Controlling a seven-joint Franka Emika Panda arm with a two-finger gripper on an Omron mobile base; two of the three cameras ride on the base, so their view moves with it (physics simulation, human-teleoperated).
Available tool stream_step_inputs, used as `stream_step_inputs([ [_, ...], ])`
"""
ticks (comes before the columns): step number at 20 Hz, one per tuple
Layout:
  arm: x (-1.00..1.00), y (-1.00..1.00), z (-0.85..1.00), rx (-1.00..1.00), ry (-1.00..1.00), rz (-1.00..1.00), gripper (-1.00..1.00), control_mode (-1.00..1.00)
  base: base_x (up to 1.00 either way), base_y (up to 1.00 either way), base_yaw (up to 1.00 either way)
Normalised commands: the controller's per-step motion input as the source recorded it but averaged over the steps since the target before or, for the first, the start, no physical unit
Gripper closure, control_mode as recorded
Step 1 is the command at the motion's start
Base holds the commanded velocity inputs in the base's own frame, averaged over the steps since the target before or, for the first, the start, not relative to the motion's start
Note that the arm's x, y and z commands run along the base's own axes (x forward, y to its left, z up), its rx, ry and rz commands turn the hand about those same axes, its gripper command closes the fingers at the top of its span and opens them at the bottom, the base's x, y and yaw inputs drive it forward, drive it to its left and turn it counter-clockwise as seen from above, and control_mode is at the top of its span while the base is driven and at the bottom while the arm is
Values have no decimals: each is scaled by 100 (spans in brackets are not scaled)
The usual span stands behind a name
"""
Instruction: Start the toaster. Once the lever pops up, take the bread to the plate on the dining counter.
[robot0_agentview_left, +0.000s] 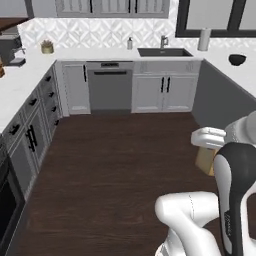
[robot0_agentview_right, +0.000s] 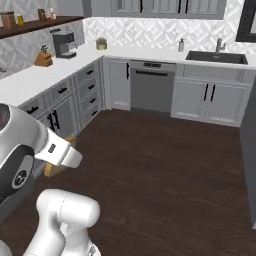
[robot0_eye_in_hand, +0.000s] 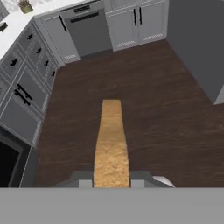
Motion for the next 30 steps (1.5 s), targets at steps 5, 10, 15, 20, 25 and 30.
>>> stream_step_inputs([
  [5, 0, 0, 0, 0, 0, 0, 100, 100, 25, -100, 3],
  [10, 0, 0, 0, 0, 0, 0, 100, 100, 4, -100, 1],
  [15, 0, 0, 0, 0, 0, 0, 100, 100, 0, -100, 0],
  [20, 0, 0, 0, 0, 0, 0, 100, 100, 5, -100, 3],
  [25, 0, 0, 0, 0, 0, 0, 100, 100, 12, -100, 5],
  [30, 0, 0, 0, 0, 0, 0, 100, 100, 13, -100, 8],
])
